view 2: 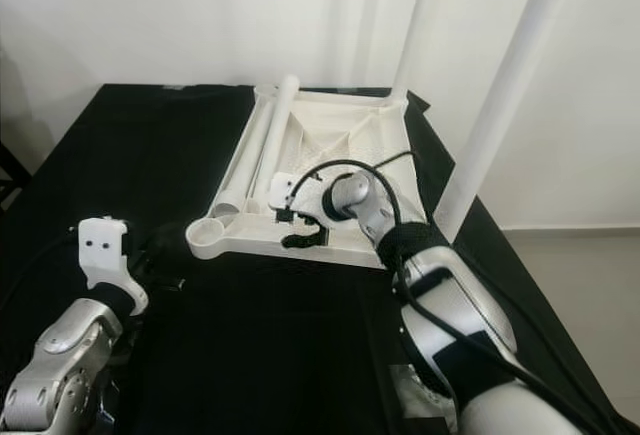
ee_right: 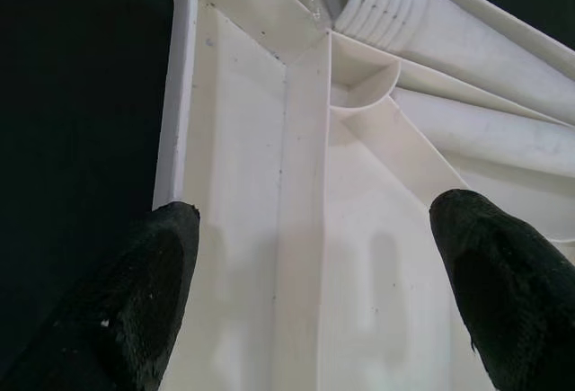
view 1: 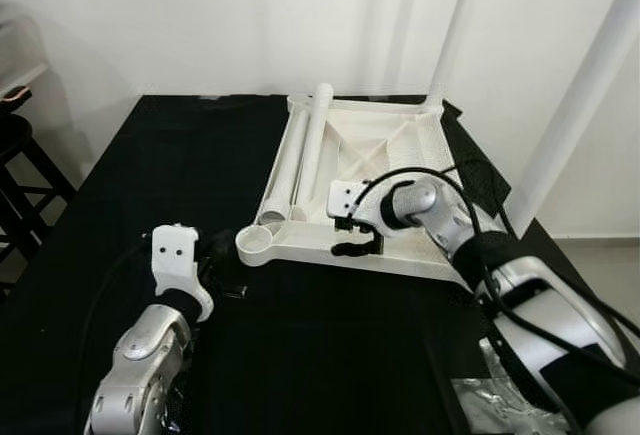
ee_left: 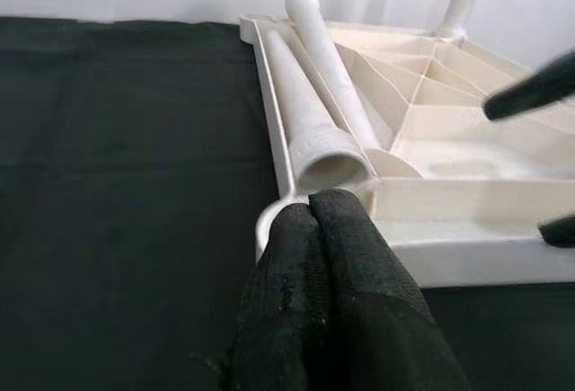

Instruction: Building children table

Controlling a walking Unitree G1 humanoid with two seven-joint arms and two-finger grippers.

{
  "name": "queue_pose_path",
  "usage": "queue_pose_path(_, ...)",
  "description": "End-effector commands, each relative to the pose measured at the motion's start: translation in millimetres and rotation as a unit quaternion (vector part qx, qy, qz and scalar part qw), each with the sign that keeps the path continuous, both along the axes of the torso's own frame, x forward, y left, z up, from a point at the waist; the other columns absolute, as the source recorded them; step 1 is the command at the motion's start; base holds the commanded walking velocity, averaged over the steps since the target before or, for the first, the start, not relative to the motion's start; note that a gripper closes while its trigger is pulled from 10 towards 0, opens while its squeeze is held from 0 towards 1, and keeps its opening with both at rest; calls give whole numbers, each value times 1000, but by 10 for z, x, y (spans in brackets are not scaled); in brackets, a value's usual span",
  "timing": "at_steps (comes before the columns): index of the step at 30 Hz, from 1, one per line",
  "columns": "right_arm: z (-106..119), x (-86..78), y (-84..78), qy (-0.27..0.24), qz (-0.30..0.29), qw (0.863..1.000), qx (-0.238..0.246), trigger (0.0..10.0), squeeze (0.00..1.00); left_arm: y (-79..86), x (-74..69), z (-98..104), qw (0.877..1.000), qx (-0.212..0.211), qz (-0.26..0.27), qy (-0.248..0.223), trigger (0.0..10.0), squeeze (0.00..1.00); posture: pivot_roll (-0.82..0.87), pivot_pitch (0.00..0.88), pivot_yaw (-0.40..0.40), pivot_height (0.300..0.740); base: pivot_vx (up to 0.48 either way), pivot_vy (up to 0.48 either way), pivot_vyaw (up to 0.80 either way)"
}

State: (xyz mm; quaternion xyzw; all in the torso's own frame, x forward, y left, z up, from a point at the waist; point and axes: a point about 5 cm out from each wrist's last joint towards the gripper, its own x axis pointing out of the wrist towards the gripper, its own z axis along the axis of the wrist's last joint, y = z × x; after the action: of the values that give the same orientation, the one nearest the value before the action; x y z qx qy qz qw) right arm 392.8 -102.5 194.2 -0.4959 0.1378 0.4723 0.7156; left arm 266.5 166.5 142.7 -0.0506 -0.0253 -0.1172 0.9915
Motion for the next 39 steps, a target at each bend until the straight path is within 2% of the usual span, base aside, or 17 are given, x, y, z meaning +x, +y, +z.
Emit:
queue_pose_path(1, -112, -27, 20, 20, 8, 1000, -21, 10000, 0, -10, -34, -6, 1000, -3, -1, 6, 10000, 0, 8, 128, -13, 740, 0, 0, 0)
queue_pose_path(4, -123, -33, 34, 26, 12, 999, -25, 10000, 0, -12, -42, -5, 1000, -4, -1, 6, 10000, 0, 8, 129, -13, 740, 0, 0, 0)
queue_pose_path(5, -182, -61, 35, 55, 21, 998, -36, 10000, 0, -15, -56, -3, 1000, -3, -3, 7, 10000, 0, 11, 132, -12, 740, 0, 0, 0)
queue_pose_path(8, -218, -85, 33, 79, 28, 996, -37, 10000, 0, -19, -64, -2, 1000, -3, -3, 8, 10000, 0, 12, 132, -14, 740, 0, 0, 0)
queue_pose_path(13, -137, -72, 61, 95, 31, 995, 0, 10000, 0, -25, -73, -8, 1000, -3, -4, 10, 10000, 0, 14, 127, -15, 740, 0, 0, 0)
queue_pose_path(16, 35, -53, 87, 108, 43, 992, 53, 10000, 0, -30, -80, -10, 1000, -3, -5, 12, 10000, 0, 11, 120, -14, 740, 0, 0, 0)
queue_pose_path(18, 66, -54, 87, 113, 47, 991, 62, 10000, 0, -30, -81, -12, 1000, -4, -5, 13, 10000, 0, 11, 120, -14, 740, 0, 0, 0)
queue_pose_path(21, 24, -106, 23, 149, 75, 986, 32, 10000, 0, -35, -80, -15, 1000, -4, -5, 13, 10000, 0, 10, 115, -14, 740, 0, 0, 0)
queue_pose_path(25, -15, -147, 9, 175, 96, 980, 20, 10000, 0, -37, -75, -18, 1000, -4, -6, 14, 10000, 0, 8, 114, -12, 740, 0, 0, 0)
queue_pose_path(35, -130, -142, 14, 162, 77, 984, -6, 10000, 0, -37, -66, -12, 1000, -4, -5, 14, 10000, 0, 9, 115, -15, 740, 0, 0, 0)
queue_pose_path(39, -269, -199, 42, 185, 85, 979, -17, 10000, 0, -34, -63, -9, 1000, -5, -4, 14, 10000, 0, 9, 116, -15, 740, 0, 0, 0)
